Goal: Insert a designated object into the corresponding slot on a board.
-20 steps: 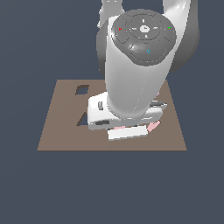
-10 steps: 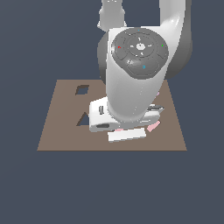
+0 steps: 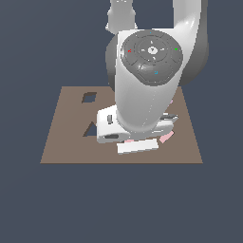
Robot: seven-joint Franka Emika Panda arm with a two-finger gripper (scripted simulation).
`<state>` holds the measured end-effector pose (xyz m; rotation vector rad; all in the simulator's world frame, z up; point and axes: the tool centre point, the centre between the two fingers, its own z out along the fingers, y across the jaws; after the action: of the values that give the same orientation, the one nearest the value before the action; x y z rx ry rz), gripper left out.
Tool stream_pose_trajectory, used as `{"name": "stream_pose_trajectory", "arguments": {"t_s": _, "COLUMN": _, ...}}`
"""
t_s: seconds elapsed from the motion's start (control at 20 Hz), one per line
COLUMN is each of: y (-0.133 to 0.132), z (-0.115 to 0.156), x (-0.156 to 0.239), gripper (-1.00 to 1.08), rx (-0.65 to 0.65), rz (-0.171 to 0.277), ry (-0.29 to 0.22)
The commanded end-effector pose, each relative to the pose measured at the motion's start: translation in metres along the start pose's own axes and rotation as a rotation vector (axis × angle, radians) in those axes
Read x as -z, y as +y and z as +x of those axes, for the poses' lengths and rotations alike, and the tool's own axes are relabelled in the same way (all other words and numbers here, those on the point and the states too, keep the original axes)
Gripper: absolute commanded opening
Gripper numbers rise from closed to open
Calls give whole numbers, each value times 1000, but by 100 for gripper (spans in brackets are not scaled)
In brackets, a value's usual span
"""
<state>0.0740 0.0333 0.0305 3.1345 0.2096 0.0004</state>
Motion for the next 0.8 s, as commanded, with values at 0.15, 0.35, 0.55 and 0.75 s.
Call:
{"name": "stream_pose_trajectory", "arguments": {"t_s": 0.15, "y": 1, "z": -2, "x": 0, "gripper": -100, "rx": 17, "rz": 0, "ry": 0}}
{"name": "stream_pose_trajectory", "arguments": {"t_s": 0.35, "y": 2, "z": -5, "x": 0, "gripper": -100, "rx": 56, "rz": 0, "ry": 0}}
{"name": "stream_pose_trajectory", "arguments": {"t_s": 0.55, "y": 4, "z": -11, "x": 1, "gripper": -100, "rx": 117, "rz": 0, "ry": 0}}
{"name": "stream_pose_trajectory", "arguments": {"t_s": 0.75, "y": 8, "z": -18, "x": 1, "gripper": -100, "rx": 199, "rz": 0, "ry": 0}}
